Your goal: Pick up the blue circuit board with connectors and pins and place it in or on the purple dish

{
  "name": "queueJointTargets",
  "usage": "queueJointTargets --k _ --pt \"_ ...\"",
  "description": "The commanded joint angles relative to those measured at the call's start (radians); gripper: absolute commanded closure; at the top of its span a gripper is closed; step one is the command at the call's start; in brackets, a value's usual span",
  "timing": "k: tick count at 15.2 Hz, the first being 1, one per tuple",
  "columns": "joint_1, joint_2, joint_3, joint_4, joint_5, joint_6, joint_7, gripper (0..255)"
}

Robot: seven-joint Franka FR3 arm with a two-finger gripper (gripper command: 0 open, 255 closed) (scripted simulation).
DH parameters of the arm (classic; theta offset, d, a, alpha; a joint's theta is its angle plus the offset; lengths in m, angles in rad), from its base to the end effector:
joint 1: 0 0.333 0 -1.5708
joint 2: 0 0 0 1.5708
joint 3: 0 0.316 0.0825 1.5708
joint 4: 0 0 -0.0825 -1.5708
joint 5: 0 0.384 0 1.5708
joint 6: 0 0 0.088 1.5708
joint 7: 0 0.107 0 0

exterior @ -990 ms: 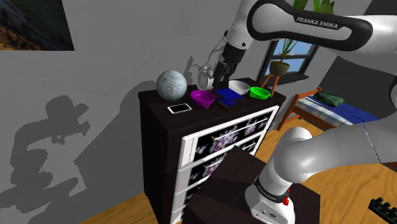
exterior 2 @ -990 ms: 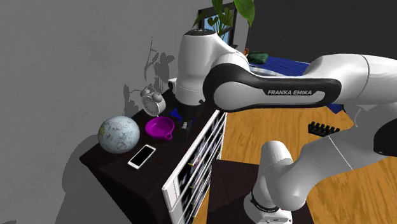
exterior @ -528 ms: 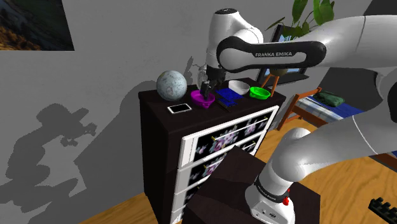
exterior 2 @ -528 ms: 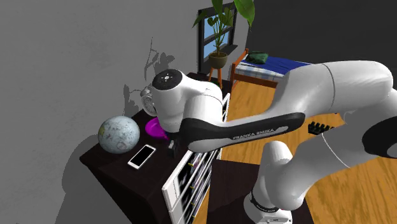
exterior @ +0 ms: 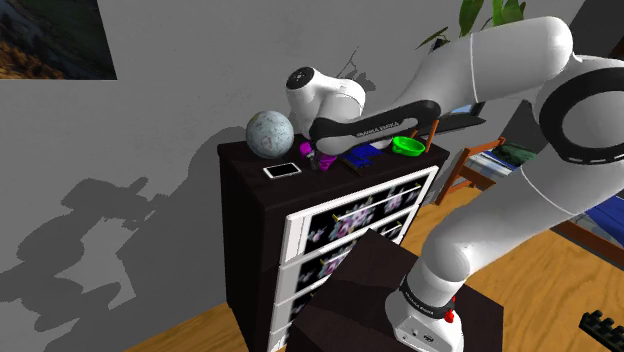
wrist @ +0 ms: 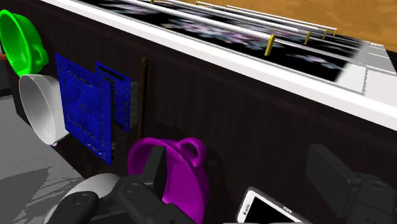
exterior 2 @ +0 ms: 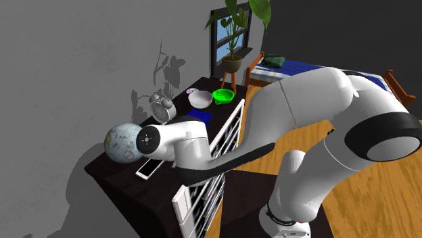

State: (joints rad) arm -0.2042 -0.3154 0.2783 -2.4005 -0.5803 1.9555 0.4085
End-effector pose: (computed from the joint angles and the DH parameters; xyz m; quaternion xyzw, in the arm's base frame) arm 0.4361 -0.0014 0.4317 0.9510 -0.0422 -0.0016 0.3063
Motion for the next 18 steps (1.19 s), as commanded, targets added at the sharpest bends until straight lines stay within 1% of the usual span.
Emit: queueJointTargets --k 1,5,8,13,18 --pt "-0.036 0.082 0.028 0.013 -0.118 -0.006 0.09 0" --pt "-0.081 0.254 0.056 0.066 -0.335 -0.082 0.256 0" --pt "-0.094 0.384 0.048 0.118 -0.484 -0.168 0.36 0" --pt "-0.092 0.587 -0.009 0.22 -0.692 -0.331 0.48 0" --pt "-0.083 0.767 -0.098 0.339 -0.861 -0.486 0.546 0"
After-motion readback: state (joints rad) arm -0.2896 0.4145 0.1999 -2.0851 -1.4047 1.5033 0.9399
